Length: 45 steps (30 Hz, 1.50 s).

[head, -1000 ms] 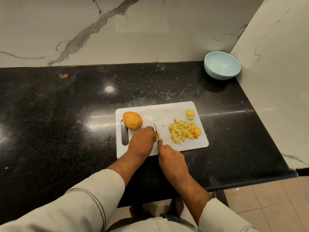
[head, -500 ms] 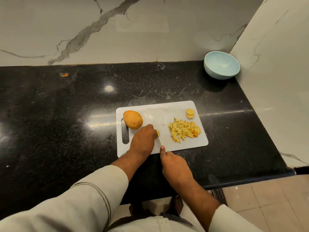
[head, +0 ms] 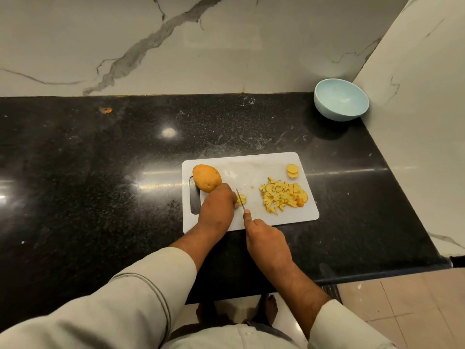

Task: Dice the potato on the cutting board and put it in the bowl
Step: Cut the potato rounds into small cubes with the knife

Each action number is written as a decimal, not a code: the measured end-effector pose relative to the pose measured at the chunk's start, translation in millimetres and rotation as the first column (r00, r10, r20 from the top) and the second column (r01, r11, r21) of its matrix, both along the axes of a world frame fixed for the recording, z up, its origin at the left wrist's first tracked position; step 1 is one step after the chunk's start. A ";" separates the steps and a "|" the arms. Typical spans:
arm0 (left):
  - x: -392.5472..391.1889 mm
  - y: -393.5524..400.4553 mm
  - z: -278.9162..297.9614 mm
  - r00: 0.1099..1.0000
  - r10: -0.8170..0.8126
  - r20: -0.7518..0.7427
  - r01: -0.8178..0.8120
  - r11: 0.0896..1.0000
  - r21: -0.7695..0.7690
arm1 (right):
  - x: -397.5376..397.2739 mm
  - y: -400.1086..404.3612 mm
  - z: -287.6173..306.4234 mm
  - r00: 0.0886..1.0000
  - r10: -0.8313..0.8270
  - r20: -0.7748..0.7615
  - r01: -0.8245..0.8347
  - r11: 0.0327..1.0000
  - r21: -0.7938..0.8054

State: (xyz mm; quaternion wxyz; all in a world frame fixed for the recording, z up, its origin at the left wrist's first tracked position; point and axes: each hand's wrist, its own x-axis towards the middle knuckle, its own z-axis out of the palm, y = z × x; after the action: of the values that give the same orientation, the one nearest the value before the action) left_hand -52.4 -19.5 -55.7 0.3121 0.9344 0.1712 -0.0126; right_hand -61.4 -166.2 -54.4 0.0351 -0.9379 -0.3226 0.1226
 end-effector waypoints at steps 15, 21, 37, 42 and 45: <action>7.9 -1.4 9.7 0.998 -0.008 -0.062 0.013 0.997 0.077 | -2.6 2.8 2.8 0.997 0.047 -0.059 -0.051 0.996 -0.075; -0.1 1.6 -1.9 0.995 0.097 -0.015 -0.097 0.994 -0.049 | -16.1 -23.0 5.6 0.997 0.007 -0.073 -0.008 1.000 -0.025; 4.5 6.5 14.1 0.980 0.157 -0.124 -0.176 0.972 -0.157 | 1.5 11.4 3.0 1.000 0.025 -0.017 -0.025 1.000 -0.004; 8.5 6.8 20.0 0.982 0.102 -0.160 -0.123 0.985 -0.124 | 12.3 21.8 3.7 0.998 0.048 -0.037 -0.050 0.997 -0.064; 8.9 6.3 19.5 0.981 0.130 -0.145 -0.149 0.981 -0.126 | 12.8 23.2 5.2 0.997 0.059 -0.041 -0.062 0.994 -0.089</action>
State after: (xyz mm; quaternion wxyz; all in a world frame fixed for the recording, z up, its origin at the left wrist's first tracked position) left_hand -43.5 -13.3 -36.2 0.3630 0.8935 0.2561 -0.0660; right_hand -48.7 -143.0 -49.2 -0.0047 -0.9258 -0.3443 0.1561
